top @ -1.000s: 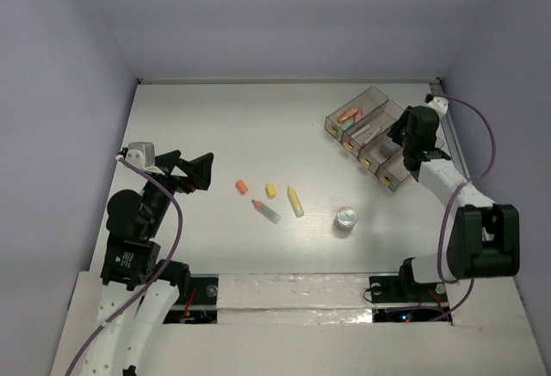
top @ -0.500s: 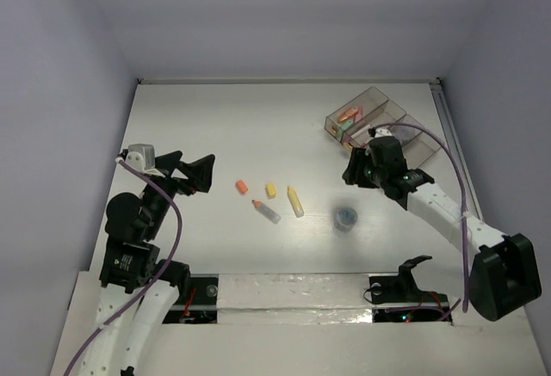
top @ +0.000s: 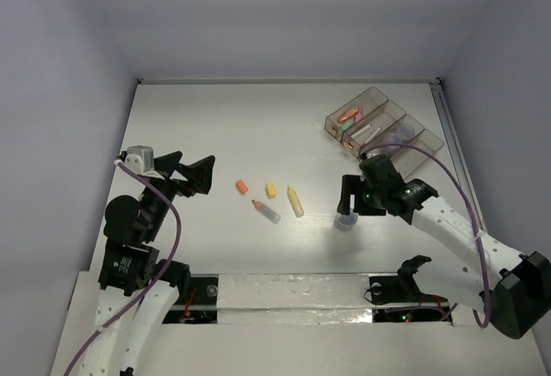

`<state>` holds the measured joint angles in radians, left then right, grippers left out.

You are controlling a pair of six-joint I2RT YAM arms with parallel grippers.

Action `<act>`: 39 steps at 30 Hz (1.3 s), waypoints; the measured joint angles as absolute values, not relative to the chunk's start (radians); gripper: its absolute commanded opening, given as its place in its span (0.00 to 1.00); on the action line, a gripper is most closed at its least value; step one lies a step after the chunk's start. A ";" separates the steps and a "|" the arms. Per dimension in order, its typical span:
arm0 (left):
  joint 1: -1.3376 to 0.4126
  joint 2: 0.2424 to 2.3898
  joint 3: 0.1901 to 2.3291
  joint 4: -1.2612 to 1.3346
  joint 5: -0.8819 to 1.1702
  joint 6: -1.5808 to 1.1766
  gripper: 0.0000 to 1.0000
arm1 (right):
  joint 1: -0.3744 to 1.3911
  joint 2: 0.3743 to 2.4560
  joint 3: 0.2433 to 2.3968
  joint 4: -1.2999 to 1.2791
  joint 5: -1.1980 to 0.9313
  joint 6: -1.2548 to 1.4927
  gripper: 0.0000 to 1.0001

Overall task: Sort the stationery into containers
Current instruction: Pick up the stationery from the center of the board.

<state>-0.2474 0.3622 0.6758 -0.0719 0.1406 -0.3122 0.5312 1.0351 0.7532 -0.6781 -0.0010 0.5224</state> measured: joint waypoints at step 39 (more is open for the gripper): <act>-0.247 0.362 0.676 -0.072 0.141 -0.312 0.99 | 0.683 1.354 0.824 -0.672 0.162 0.493 0.58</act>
